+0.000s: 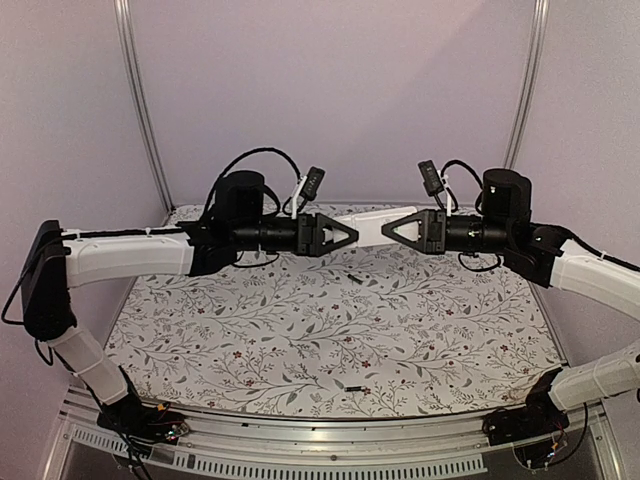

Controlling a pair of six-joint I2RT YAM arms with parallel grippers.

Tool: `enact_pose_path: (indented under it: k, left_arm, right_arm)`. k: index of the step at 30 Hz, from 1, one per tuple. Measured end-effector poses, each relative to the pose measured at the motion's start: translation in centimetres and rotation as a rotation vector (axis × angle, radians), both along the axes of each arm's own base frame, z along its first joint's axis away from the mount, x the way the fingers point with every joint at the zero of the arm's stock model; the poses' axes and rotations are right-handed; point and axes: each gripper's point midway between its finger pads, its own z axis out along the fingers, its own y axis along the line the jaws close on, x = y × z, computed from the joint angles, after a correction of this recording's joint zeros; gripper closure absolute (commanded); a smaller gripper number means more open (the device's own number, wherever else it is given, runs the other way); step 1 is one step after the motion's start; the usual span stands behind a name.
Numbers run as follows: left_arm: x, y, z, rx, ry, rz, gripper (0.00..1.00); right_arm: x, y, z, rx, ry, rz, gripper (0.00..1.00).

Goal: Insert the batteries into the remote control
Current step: Remove the battery cover from the remote control.

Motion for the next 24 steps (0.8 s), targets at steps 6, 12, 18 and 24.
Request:
enact_pose_path:
  k: [6,12,18,24]
  left_arm:
    - [0.8,0.2,-0.4,0.072,-0.017,0.045,0.58]
    - [0.8,0.2,-0.6,0.087,-0.019,0.045,0.68]
    - [0.9,0.3,-0.8,0.095,-0.013,0.051,0.55]
    - [1.4,0.6,-1.4,0.125,-0.003,0.087,0.58]
  right_arm:
    - [0.2,-0.1,0.0,-0.001,0.004,-0.01,1.0]
    - [0.3,-0.3,-0.3,-0.008,0.017,-0.02,1.0]
    - [0.5,-0.4,-0.6,-0.017,0.024,-0.031,1.0]
    - [0.8,-0.7,-1.0,-0.032,0.032,-0.049,1.0]
